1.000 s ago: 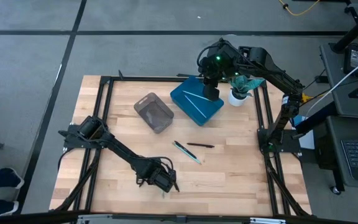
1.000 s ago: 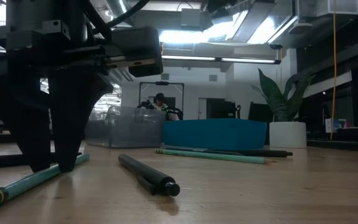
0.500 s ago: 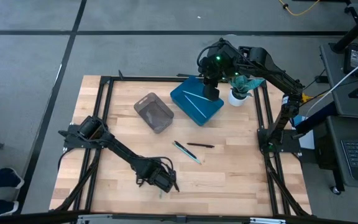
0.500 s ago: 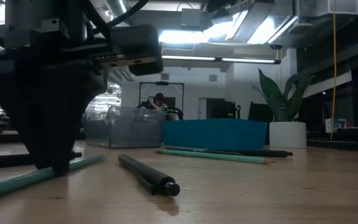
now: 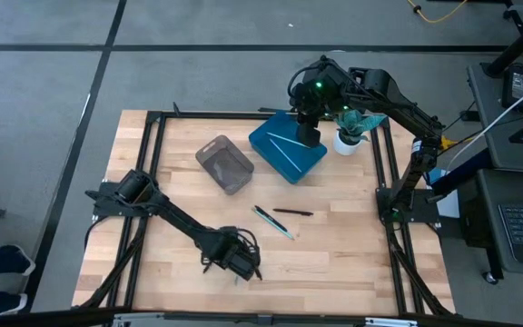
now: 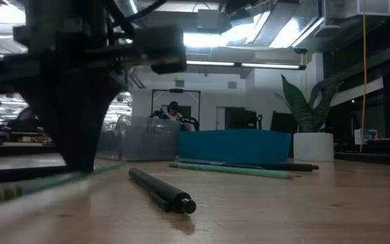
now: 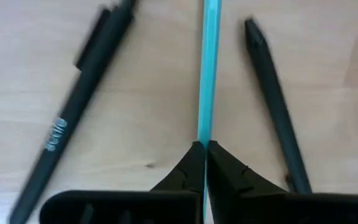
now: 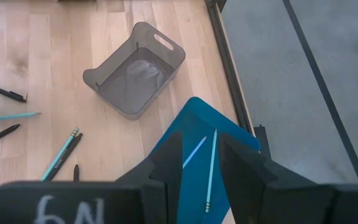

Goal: Sort pens & pencils
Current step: Put the light blue pencil into the blue bin

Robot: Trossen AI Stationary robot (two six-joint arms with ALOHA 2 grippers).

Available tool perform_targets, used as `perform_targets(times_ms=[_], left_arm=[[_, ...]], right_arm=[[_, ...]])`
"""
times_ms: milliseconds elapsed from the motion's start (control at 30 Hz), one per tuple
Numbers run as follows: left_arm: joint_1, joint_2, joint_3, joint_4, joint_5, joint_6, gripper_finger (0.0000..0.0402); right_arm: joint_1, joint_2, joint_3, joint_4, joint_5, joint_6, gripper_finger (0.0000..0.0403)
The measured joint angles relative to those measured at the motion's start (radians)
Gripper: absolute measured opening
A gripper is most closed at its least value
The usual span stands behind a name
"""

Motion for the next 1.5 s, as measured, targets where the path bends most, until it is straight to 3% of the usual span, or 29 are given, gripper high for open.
perform_targets(times_ms=[333, 700, 1000, 1500], left_arm=[[-0.001, -0.001, 0.085, -0.114, -0.018, 0.006, 0.0000], [-0.002, -0.004, 0.088, -0.114, -0.036, 0.000, 0.0002], [-0.027, -0.005, 0.089, -0.238, -0.017, -0.059, 0.0009], [-0.030, -0.006, 0.044, -0.242, 0.021, -0.107, 0.0053]], right_arm=[[0.000, 0.000, 0.000, 0.000, 0.000, 0.003, 0.0104], [0.000, 0.000, 0.000, -0.006, 0.001, 0.002, 0.0104], [0.000, 0.000, 0.000, -0.010, 0.001, 0.000, 0.0104], [0.000, 0.000, 0.000, -0.017, 0.001, 0.000, 0.0104]])
